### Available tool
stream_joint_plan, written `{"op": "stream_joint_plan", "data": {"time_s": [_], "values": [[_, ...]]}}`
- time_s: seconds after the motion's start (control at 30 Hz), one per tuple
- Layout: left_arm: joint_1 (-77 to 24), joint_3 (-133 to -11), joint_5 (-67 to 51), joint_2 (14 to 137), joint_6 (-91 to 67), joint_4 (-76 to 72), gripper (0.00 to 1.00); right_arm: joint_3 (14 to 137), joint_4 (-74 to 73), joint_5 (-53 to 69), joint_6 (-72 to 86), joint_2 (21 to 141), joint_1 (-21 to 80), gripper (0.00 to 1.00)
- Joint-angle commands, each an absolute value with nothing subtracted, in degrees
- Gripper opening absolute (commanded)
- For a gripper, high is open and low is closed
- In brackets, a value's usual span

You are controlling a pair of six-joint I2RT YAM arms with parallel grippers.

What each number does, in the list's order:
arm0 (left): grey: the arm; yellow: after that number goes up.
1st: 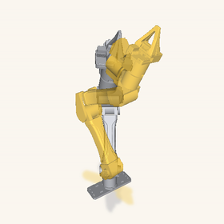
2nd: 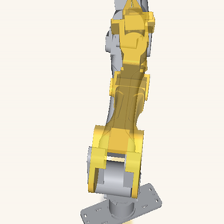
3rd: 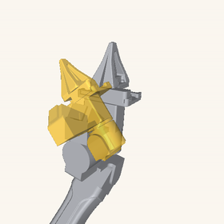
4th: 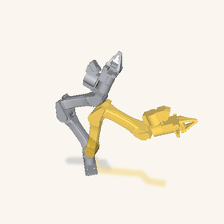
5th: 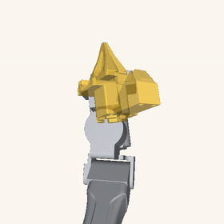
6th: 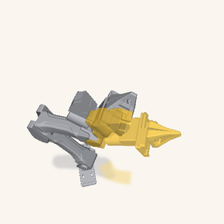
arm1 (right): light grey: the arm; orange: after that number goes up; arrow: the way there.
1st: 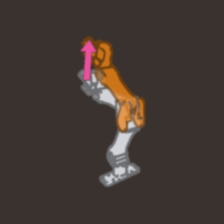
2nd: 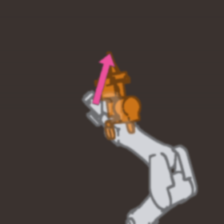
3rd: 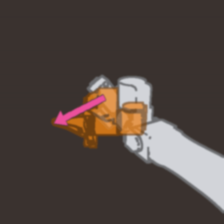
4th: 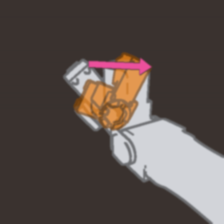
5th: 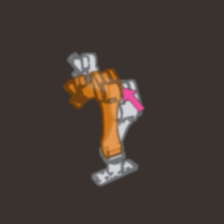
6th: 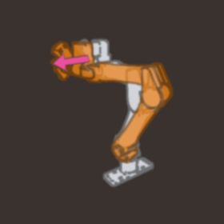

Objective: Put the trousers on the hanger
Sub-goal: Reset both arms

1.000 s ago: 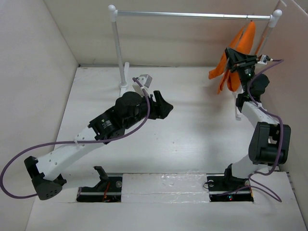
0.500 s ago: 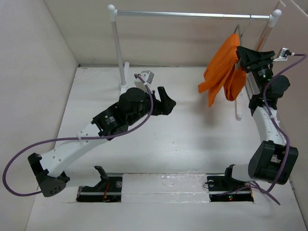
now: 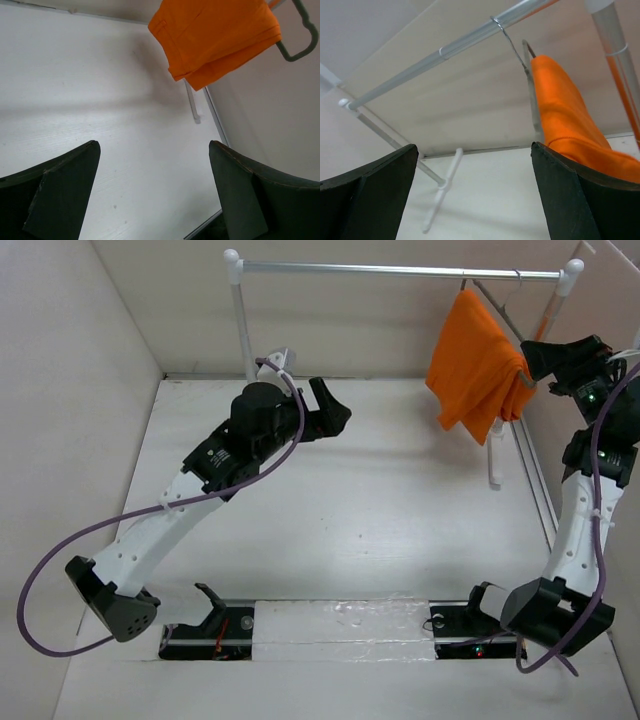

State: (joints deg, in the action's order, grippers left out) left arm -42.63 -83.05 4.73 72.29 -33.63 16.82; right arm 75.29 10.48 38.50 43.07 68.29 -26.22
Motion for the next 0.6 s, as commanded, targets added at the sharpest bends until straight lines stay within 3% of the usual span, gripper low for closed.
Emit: {"op": "stream_joint_plan", "data": {"time_s": [0.0, 0.23, 0.4, 0.57], "values": [[-42.45, -86.05, 3.34, 72.51, -33.31, 17.31, 0.87, 80.15, 3.96, 41.65, 33.68, 65.22, -28.03, 1.00], [-42.45, -83.32, 7.20, 69.09, -33.23, 17.49, 0.87, 80.34, -3.94, 42.72, 21.99, 56.88, -24.01, 1.00], [-42.45, -78.33, 14.13, 62.59, -32.78, 20.82, 0.87, 71.12, -9.65, 37.55, 13.38, 45.02, -9.51, 1.00], [-42.45, -70.07, 18.45, 52.42, -34.19, 25.57, 0.87, 63.29, -29.76, 31.21, 0.80, 30.72, 0.08, 1.00]]}}
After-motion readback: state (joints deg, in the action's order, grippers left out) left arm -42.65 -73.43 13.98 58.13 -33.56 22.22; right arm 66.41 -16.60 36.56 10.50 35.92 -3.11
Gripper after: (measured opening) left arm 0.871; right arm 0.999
